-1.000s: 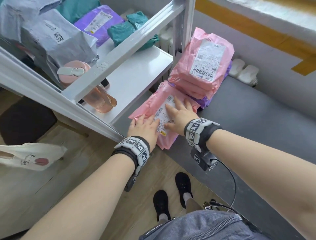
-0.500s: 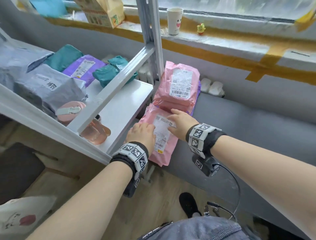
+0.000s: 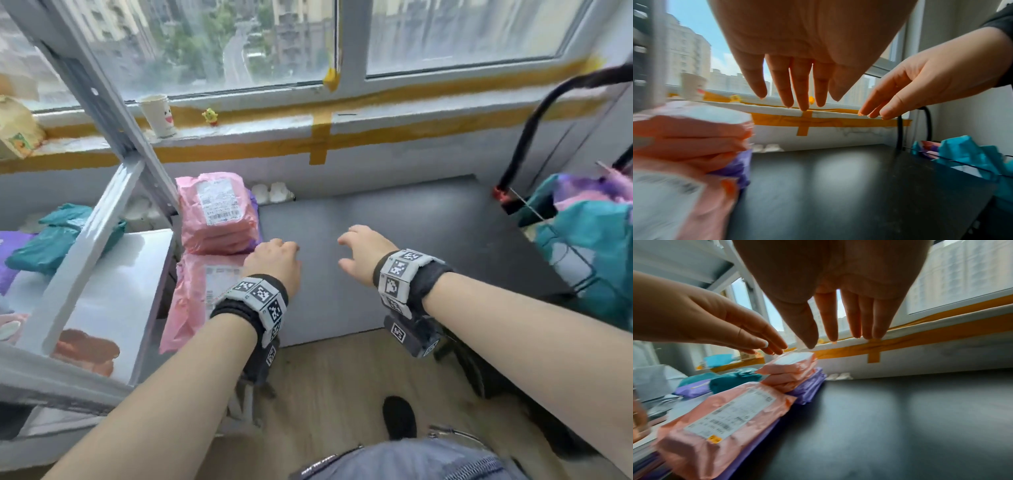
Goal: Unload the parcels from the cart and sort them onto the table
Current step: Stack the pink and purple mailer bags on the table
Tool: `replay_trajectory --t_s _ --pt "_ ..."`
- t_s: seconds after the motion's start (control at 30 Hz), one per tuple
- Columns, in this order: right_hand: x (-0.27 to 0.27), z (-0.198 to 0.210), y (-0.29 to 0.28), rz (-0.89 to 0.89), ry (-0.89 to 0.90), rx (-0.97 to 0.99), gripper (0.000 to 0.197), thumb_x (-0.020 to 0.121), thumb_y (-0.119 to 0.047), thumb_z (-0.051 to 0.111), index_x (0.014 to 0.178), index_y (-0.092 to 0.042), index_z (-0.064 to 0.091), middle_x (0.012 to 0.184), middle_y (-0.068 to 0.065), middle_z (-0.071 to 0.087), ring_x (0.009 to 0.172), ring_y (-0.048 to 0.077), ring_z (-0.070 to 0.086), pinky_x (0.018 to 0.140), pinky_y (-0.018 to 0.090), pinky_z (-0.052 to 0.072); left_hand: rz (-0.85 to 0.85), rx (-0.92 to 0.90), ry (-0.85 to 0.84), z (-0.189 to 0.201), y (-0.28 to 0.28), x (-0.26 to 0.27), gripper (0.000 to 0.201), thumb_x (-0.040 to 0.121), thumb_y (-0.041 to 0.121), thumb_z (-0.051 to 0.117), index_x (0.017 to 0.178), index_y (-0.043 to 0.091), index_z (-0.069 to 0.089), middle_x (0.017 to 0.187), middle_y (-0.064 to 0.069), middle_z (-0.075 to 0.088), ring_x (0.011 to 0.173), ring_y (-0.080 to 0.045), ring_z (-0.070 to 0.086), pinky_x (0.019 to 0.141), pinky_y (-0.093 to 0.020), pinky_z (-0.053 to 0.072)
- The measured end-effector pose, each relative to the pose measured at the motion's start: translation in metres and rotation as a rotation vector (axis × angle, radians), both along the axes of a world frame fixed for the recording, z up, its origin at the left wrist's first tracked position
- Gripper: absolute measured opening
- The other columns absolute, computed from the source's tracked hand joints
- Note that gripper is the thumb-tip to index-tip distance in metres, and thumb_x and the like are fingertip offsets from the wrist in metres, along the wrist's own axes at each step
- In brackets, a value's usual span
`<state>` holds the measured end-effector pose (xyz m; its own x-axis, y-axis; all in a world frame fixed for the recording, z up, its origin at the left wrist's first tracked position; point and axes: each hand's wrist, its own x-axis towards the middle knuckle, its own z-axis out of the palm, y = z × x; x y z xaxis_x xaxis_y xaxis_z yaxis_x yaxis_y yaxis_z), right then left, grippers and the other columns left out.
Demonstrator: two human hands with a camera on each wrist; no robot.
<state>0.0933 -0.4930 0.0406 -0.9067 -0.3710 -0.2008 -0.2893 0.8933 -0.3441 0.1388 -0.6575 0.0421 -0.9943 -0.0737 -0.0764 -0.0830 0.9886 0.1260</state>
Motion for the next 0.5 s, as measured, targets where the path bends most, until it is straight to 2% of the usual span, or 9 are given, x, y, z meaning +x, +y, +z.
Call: replay_trajectory --t_s 0.27,0.5 --pt "0.014 0.018 0.135 -0.324 0.017 0.026 0.047 0.091 -0.028 0.05 0.136 -0.02 0.045 0.139 0.004 0.042 0.128 0.024 0.042 0.105 0.035 0.038 -0.325 -0.001 -0.002 0.026 0.124 -0.041 0.037 0.098 0.028 0.037 0.133 0.021 0.048 0.134 -0.005 0.047 0.125 -0.028 0.043 0.098 -0.04 0.04" --pt "0.026 0.025 0.271 -0.572 0.036 -0.002 0.047 0.09 -0.027 0.053 0.136 -0.02 0.047 0.141 0.004 0.042 0.128 0.025 0.044 0.105 0.035 0.038 -0.525 0.014 -0.021 0.038 0.265 -0.071 0.037 0.098 0.027 0.037 0.133 0.021 0.048 0.136 -0.005 0.046 0.126 -0.028 0.042 0.099 -0.039 0.039"
